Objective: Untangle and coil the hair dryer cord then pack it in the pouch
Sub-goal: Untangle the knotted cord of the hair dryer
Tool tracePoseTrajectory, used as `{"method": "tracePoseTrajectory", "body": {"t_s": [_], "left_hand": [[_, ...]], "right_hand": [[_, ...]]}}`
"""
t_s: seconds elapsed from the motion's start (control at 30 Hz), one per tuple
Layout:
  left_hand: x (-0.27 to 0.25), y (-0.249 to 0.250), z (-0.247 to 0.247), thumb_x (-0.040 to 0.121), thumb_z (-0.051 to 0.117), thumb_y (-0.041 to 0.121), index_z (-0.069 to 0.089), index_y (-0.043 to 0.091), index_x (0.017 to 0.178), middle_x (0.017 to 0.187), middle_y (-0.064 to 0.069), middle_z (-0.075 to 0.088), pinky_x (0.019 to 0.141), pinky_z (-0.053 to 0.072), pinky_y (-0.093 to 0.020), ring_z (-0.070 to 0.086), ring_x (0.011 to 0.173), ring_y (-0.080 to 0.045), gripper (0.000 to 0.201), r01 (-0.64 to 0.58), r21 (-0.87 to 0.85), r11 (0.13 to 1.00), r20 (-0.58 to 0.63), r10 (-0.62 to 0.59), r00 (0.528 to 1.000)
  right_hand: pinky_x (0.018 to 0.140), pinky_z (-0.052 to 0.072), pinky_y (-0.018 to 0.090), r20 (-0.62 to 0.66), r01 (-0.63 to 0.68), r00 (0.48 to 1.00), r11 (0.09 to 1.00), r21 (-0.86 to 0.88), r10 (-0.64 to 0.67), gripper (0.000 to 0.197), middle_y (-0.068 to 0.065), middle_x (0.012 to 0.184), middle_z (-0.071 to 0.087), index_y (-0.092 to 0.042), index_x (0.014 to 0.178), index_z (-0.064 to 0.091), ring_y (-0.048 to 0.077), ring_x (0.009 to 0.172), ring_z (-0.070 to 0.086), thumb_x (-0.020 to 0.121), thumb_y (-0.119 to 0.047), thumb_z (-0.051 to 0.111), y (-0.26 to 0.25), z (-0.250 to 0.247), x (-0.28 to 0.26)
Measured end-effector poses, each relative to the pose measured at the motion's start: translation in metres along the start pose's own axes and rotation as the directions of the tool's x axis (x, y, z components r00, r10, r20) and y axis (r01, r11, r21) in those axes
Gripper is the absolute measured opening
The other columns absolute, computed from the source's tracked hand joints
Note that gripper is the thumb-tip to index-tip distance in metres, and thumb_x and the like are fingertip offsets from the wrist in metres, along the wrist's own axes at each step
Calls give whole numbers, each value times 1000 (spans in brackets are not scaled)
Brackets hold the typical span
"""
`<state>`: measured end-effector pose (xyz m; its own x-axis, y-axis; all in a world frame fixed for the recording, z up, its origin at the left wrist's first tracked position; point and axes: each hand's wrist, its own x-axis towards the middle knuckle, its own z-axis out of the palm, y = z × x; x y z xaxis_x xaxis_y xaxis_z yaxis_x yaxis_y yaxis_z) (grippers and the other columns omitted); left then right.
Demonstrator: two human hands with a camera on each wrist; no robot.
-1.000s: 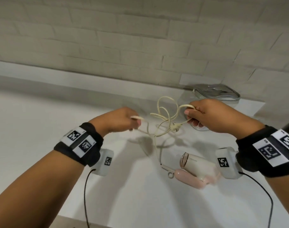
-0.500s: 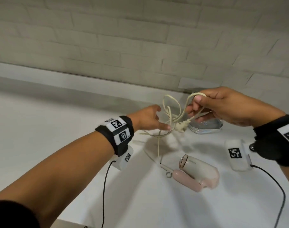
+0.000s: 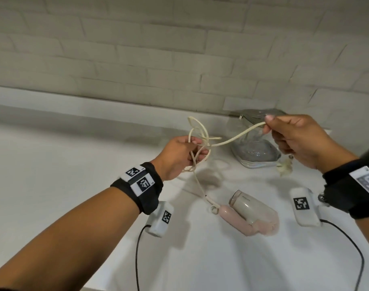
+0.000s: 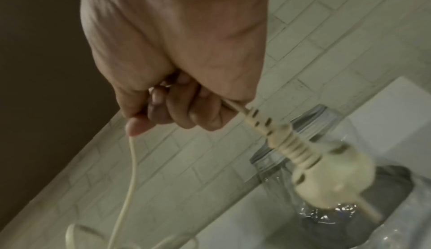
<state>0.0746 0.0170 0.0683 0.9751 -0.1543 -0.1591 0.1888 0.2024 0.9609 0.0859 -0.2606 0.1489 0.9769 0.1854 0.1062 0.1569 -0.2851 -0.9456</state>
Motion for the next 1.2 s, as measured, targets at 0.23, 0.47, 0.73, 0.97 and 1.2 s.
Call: {"method": "tracePoseTrajectory", "body": {"t_s": [0.23, 0.47, 0.73, 0.97, 1.2], "left_hand": [[-2, -12, 0, 103, 47, 7, 64, 10, 121, 112, -13, 56, 90, 53, -50, 64, 93, -36, 25, 36, -92, 995, 56, -31, 998], [-7, -17, -8, 88, 43, -2, 60, 7, 130, 108, -15, 51, 88, 52, -66, 50, 105, -43, 46, 74, -309, 948, 153, -28, 988], [-5, -24, -11, 90, 52, -19, 51, 3, 97, 119, -38, 62, 78, 61, -46, 70, 90, -38, 23, -93, -226, 970, -126, 66, 990], [-13, -13, 0, 85, 69, -11, 46, 10, 84, 75, -17, 62, 69, 60, -42, 68, 68, -32, 31, -170, -8, 985, -140, 167, 976], [-15, 5, 0, 83, 75, -4, 35, 16, 81, 69, -16, 57, 69, 53, -46, 63, 63, -30, 44, -168, 221, 961, -41, 181, 983]], "right_hand": [[46, 25, 24, 100, 65, 995, 928, -367, -30, 19, 11, 59, 45, -21, 83, 82, 19, 52, 29, 90, -35, 71, 10, 18, -11], [52, 39, 27, 202, 16, 978, 934, -356, 60, 17, -12, 58, 54, -20, 92, 80, 8, 51, 44, 98, -22, 64, 22, 50, -8], [60, 48, 31, 254, 11, 955, 841, -541, 151, 20, -5, 80, 68, -30, 91, 75, 20, 64, 54, 100, -22, 58, 32, 72, -5], [75, 52, 18, 395, -68, 908, 980, -186, 138, 25, -6, 101, 72, -23, 114, 66, 10, 91, 69, 90, -19, 72, 32, 92, -9], [70, 55, 40, 146, 15, 989, 1000, -2, -14, 13, 8, 75, 72, -10, 94, 72, 19, 65, 67, 87, -18, 79, 26, 112, 1]]}}
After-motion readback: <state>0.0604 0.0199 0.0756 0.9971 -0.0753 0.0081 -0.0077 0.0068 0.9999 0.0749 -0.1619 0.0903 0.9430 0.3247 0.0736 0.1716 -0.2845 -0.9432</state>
